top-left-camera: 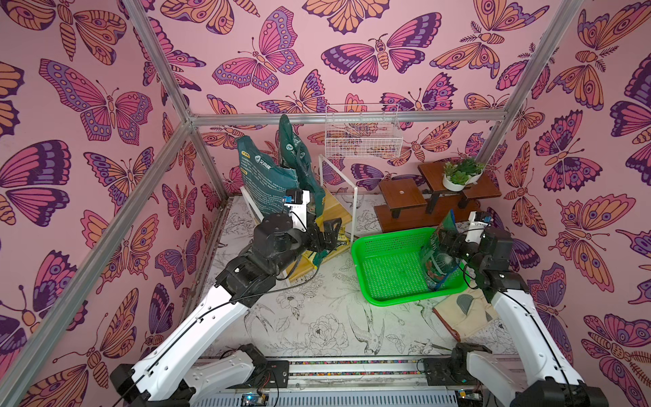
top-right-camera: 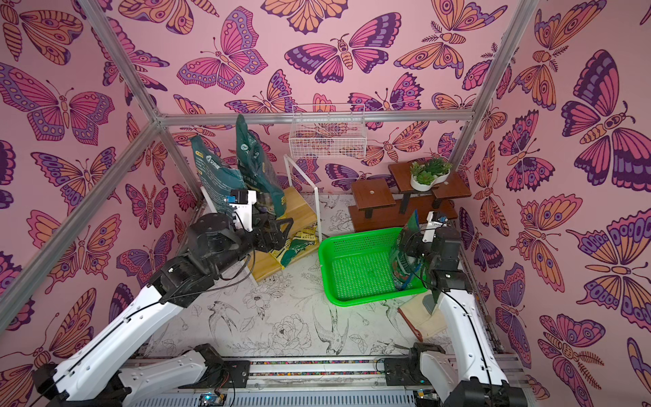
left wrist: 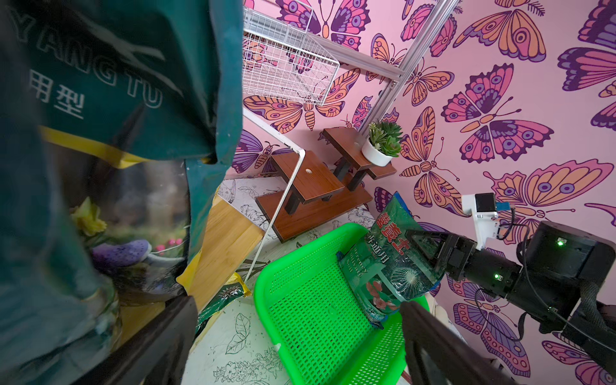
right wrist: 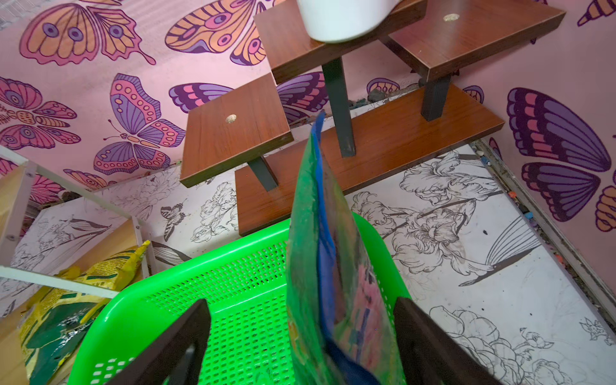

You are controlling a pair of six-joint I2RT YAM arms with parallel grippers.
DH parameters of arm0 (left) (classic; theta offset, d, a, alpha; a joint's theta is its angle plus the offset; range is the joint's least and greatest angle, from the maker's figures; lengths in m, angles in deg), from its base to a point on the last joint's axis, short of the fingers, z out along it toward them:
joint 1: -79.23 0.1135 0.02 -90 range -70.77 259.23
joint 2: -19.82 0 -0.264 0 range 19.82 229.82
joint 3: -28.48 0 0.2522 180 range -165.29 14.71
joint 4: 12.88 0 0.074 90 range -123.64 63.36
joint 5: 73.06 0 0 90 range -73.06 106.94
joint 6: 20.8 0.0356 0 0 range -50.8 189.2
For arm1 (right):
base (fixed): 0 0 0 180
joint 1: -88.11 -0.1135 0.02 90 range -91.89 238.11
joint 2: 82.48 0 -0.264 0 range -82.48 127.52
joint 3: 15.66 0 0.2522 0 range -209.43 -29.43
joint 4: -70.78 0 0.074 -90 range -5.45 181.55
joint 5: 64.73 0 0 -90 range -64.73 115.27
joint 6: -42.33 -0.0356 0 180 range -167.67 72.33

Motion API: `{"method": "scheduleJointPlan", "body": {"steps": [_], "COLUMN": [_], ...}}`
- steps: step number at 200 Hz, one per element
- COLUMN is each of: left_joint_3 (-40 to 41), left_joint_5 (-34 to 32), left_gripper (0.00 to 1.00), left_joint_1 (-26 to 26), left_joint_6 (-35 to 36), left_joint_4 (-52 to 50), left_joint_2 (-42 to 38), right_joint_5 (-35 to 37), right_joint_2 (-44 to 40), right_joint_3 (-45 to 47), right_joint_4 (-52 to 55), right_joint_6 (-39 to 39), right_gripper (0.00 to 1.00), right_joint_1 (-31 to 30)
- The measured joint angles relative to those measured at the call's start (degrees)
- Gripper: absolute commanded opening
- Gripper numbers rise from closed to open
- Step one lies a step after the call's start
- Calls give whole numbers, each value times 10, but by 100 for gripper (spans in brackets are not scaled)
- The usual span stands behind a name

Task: Take down the fertilizer bag from the shelf
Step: Place the fertilizer bag in the storage box.

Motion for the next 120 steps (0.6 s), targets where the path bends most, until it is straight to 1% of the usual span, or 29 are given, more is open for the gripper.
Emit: {"method": "scheduleJointPlan", "body": {"steps": [80, 100, 120], "left_joint_3": [-1, -7, -15], "left_joint_5": [-10, -10, -13], "left_gripper": [100, 100, 100], "left_joint_1": [0, 0, 0], "left_joint_6": [15, 24, 30], "left_joint_4": [0, 0, 0], "left_joint_2": [-12, -16, -19], "right_joint_5": [-57, -63, -62], "right_joint_2": [24, 42, 60], "right_joint_3": [-181, -228, -277], "right_joint_4": [65, 85, 106], "right_joint_6": [5, 14, 25], "right_gripper": [91, 91, 91], "right_joint_1": [-5, -31, -79]}}
